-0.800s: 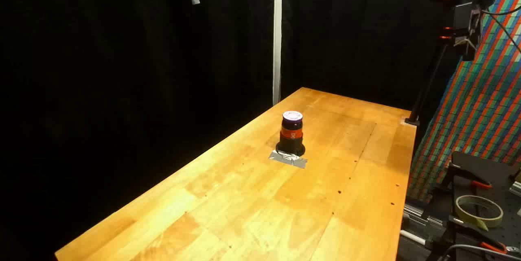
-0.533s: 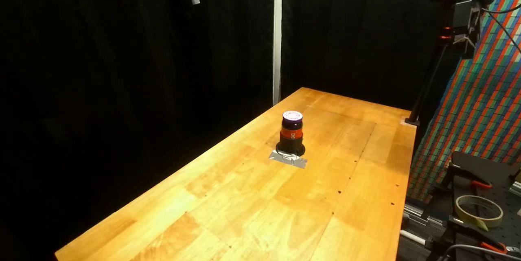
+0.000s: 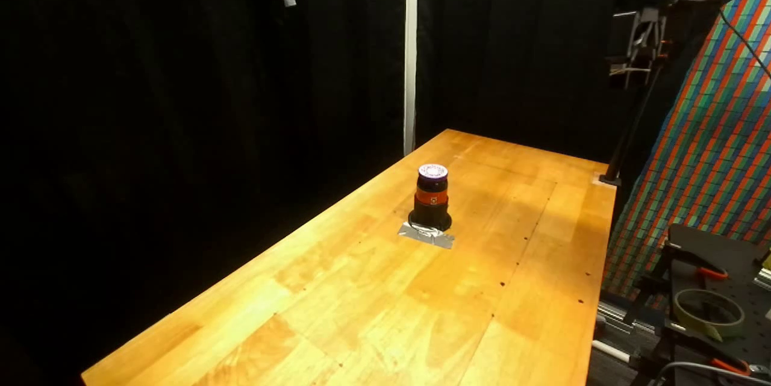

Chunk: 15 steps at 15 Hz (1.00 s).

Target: Put the rubber band around the jar.

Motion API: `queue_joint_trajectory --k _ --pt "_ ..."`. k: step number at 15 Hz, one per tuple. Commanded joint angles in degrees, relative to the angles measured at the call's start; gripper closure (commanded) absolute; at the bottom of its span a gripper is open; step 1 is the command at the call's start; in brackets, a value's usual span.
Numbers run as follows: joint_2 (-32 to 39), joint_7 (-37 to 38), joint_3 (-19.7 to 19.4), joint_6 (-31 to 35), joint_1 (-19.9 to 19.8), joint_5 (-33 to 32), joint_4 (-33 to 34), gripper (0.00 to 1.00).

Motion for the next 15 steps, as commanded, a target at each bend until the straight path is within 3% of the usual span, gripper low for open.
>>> queue_joint_trajectory --k 1,6,10,15 --pt "11.39 9.06 6.57 7.25 1.65 -5.79 9.23 0.0" --pt "26.09 18.47 9.29 21.75 3.71 -18.74 17.23 0.0" --pt "36.35 22.2 6.07 30.21 6.6 -25.84 22.59 0.0" --pt "45.79 21.55 1.19 37.44 10.38 -25.35 27.46 0.0"
